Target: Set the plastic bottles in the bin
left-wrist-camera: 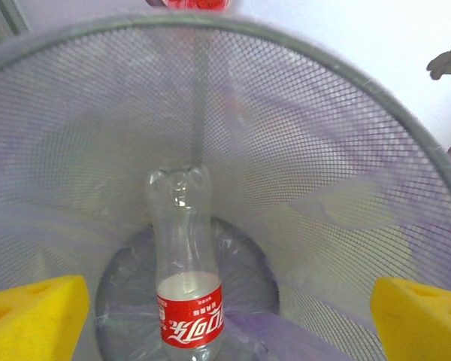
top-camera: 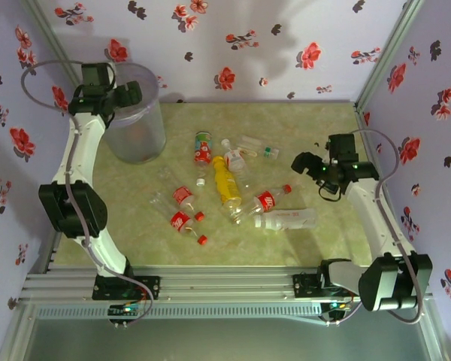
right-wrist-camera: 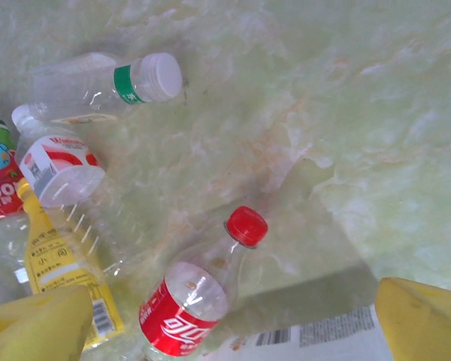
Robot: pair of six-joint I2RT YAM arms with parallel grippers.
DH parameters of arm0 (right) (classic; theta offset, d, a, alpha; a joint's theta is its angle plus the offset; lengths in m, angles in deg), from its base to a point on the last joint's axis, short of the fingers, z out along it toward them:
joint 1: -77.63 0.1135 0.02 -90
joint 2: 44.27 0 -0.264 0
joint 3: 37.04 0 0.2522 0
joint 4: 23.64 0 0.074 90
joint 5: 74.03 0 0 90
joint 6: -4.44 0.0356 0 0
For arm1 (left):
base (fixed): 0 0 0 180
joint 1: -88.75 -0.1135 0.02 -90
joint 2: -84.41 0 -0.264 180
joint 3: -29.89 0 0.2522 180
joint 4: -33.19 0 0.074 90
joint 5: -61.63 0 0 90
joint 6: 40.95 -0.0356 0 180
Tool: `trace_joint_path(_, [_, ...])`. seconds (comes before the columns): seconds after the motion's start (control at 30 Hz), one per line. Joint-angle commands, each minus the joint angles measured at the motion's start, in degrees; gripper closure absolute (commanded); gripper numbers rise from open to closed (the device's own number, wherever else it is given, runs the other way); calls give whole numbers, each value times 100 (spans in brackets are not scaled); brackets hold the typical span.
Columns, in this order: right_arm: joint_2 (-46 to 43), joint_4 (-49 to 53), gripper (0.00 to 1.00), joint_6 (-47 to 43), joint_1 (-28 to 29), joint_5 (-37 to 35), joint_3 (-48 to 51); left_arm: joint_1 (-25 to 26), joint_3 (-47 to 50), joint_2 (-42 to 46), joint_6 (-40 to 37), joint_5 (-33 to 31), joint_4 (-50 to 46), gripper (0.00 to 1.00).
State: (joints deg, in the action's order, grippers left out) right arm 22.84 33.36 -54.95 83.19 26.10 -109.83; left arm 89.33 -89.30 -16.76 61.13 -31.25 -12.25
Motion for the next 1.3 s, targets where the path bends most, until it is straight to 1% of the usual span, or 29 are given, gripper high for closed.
trace_joint_path(0.0, [-88, 606, 3, -308, 225, -601, -171, -32, -330, 253, -252, -178, -350, 4])
trace_joint_path(0.2, [-75, 1052, 4, -514, 614, -795, -239, -112, -349, 484, -435, -634, -696, 3])
trace_joint_path(0.27, [-147, 1135, 4, -573, 734, -889, -225, -224, -221, 575, -377, -745, -753, 3])
trace_joint_path(0.33, [-189, 1143, 4, -592, 771, -877, -169, -451, -99, 648, -228, -800, -804, 3])
trace_joint_path(0.47, [-251, 1126, 4, -587, 771, -872, -119, -1062, 313, 795, 265, -579, -603, 5])
trace_joint_path(0.6, [-243, 1051, 4, -559, 771, -812, -105, -1226, 525, 806, 311, -555, -488, 7])
trace_joint_path(0.73, [-231, 1011, 4, -543, 779, -785, -72, -1348, 557, 605, 472, -320, -482, 14])
trace_joint_path(0.8, [-241, 1014, 4, -544, 780, -793, -58, -1375, 581, 498, 554, -87, -439, 19])
trace_joint_path(0.87, [-253, 1011, 4, -539, 778, -819, -52, -1376, 602, 405, 618, 71, -402, 29])
trace_joint_path(0.9, [-260, 1012, 4, -540, 774, -828, -56, -1376, 615, 367, 638, 118, -404, 34])
trace_joint_path(0.97, [-271, 1016, 4, -540, 779, -853, -58, -1377, 663, 363, 672, 161, -387, 49])
trace_joint_path(1.03, [-278, 1013, 4, -559, 780, -893, -68, -1376, 750, 418, 682, 168, -345, 62])
trace_joint_path(1.07, [-278, 1002, 4, -571, 779, -912, -74, -1376, 793, 453, 691, 169, -324, 66])
trace_joint_path(1.1, [-268, 996, 4, -575, 777, -925, -76, -1376, 847, 491, 683, 176, -318, 69])
trace_joint_path(1.17, [-254, 968, 4, -583, 779, -926, -83, -1376, 939, 553, 669, 198, -287, 72])
trace_joint_path(1.27, [-215, 921, 4, -583, 780, -916, -75, -1376, 1105, 665, 634, 234, -281, 80])
